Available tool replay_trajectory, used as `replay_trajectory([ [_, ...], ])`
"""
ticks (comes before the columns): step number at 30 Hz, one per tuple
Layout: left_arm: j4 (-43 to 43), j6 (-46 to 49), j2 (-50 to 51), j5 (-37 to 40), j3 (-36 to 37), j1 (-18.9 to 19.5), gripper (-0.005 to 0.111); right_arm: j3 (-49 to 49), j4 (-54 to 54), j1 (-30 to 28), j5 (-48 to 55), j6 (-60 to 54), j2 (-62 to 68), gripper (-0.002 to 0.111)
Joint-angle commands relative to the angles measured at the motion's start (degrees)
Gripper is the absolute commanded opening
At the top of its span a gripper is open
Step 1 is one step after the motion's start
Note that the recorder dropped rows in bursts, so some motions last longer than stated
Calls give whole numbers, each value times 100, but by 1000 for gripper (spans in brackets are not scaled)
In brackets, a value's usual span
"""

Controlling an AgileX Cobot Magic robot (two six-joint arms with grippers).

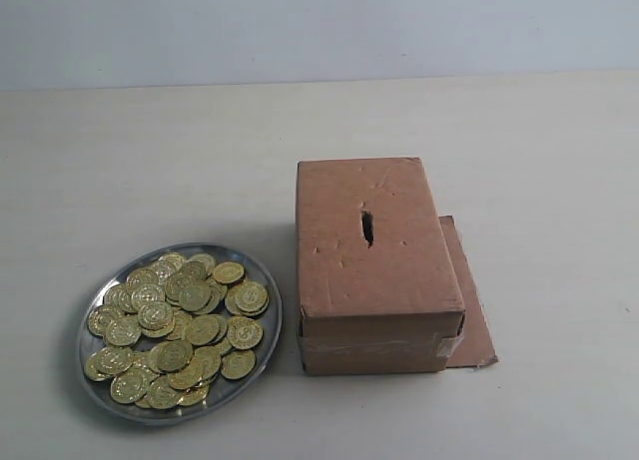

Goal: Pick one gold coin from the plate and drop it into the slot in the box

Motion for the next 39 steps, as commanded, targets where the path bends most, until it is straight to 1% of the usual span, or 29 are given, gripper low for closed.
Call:
replay_trajectory([
  [1, -53, 258, -38, 129, 17, 9, 0, 26, -7, 0, -6, -8, 3, 0],
  [4, -53, 268, -38, 129, 17, 9, 0, 26, -7, 0, -6, -8, 3, 0],
  [9, -66, 596, -38, 129, 17, 9, 0, 26, -7, 0, -6, -8, 3, 0],
  [32, -96, 596, -38, 129, 17, 9, 0, 26, -32, 0, 47, -37, -68, 0],
  [39, -96, 596, -38, 129, 17, 9, 0, 26, -196, -9, 83, -682, -68, 0],
])
